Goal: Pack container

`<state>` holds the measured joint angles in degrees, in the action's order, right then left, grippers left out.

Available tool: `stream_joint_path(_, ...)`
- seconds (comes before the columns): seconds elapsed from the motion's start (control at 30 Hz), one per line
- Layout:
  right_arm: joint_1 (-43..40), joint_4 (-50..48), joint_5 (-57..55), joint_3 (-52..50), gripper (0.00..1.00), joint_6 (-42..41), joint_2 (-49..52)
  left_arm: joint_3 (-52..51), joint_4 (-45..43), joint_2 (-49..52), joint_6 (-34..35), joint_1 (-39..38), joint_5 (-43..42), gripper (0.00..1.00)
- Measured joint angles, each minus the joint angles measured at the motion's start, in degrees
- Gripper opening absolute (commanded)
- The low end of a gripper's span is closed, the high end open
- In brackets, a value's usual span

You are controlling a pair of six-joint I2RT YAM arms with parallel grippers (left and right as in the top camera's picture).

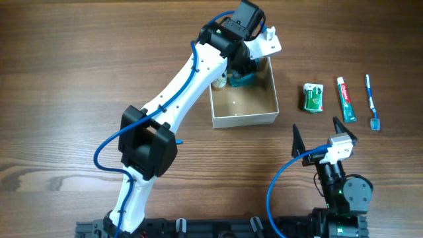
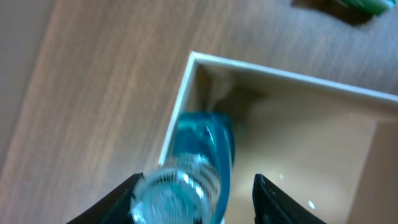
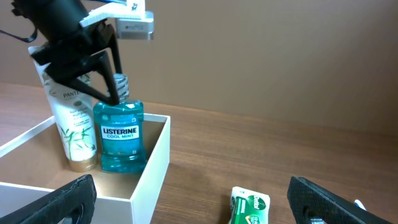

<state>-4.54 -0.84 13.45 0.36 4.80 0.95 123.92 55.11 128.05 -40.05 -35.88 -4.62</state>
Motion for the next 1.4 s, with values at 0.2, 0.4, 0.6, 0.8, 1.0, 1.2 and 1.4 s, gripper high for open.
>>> stream_joint_path(0.2,0.0,0.0,0.0,0.0,1.00,0.0,0.0,0.0,-4.9,0.0,0.0,0.0,0.1,0.60)
stream_joint_path(0.4,0.0,0.0,0.0,0.0,1.00,0.0,0.0,0.0,-9.5,0.0,0.0,0.0,2.6,0.68)
stream_joint_path(0.6,0.0,0.0,0.0,0.0,1.00,0.0,0.0,0.0,-16.4,-1.1,0.0,0.1,7.4,0.93)
stream_joint_path(0.8,0.0,0.0,0.0,0.0,1.00,0.0,0.0,0.0,-20.9,-6.4,2.8,1.5,8.7,1.00)
stream_joint_path(1.0,0.0,0.0,0.0,0.0,1.00,0.0,0.0,0.0,-20.9,-14.4,4.7,3.3,9.7,1.00)
stream_joint_path(1.2,0.0,0.0,0.0,0.0,1.00,0.0,0.0,0.0,-17.5,-22.7,5.2,5.2,15.5,1.00)
stream_joint_path(1.4,0.0,0.0,0.0,0.0,1.00,0.0,0.0,0.2,-6.4,-30.9,9.0,10.4,19.8,1.00)
